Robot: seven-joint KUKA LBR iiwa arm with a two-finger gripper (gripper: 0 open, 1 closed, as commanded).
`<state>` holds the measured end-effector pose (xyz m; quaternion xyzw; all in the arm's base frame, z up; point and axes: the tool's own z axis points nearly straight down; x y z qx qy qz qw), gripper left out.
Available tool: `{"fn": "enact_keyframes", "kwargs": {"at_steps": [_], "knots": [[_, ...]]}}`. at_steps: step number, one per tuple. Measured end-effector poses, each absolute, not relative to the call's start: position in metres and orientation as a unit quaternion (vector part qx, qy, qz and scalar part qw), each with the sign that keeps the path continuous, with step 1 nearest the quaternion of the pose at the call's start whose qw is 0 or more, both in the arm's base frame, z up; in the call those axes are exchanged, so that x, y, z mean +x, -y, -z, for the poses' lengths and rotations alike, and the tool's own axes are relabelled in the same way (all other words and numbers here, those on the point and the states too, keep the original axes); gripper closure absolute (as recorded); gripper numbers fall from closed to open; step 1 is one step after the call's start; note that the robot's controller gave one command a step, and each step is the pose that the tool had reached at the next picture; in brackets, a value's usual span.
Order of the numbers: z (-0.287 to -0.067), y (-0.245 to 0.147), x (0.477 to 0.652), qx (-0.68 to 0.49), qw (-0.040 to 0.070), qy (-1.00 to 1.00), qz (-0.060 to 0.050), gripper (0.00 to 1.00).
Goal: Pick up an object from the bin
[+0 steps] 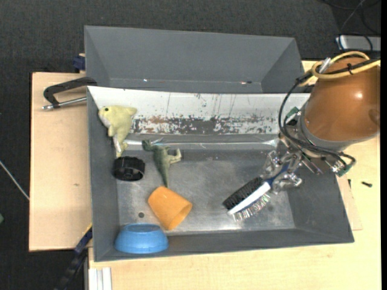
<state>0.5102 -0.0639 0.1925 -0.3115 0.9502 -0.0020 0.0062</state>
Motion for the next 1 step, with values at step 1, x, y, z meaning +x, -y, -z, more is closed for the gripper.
{"fn": "enact_keyframes", "kwargs": {"at_steps": [1], "knots": [[-0.2676,0.0765,0.5076,-0.495,0.005,-0.869,0.003,1.0]]}}
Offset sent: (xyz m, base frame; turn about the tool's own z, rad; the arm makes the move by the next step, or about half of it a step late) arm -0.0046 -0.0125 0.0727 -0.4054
